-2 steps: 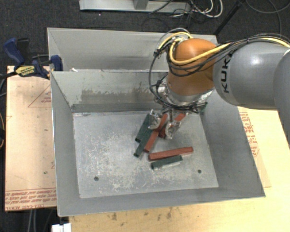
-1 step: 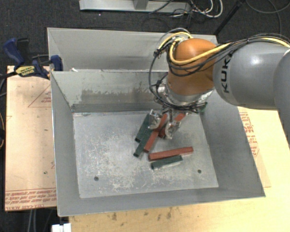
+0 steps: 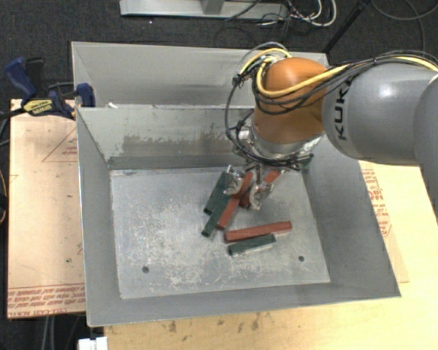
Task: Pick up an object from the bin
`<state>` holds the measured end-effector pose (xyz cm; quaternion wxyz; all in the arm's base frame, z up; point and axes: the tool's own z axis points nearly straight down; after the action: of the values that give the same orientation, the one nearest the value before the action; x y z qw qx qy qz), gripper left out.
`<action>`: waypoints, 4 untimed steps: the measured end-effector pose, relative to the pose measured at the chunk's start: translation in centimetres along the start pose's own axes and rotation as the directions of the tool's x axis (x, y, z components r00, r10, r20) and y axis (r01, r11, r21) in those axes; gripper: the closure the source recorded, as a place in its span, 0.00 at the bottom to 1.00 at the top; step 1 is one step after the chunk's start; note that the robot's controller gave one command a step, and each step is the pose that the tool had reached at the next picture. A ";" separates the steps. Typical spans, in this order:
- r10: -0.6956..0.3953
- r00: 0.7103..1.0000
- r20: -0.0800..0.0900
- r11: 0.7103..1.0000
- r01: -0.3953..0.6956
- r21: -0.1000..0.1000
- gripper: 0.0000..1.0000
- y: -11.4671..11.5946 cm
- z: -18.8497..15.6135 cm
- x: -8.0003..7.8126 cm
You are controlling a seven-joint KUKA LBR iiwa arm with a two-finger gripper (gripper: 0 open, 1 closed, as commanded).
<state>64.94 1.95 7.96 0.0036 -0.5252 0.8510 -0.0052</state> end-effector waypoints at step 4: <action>0.001 1.000 -0.003 1.000 -0.001 -0.020 1.00 0.5 -4.9 0.0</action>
Offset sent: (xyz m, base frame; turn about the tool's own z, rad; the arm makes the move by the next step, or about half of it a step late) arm 0.0001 -0.0001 0.0001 0.0000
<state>64.43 2.17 12.87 -0.0029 -0.5246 0.8513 0.0025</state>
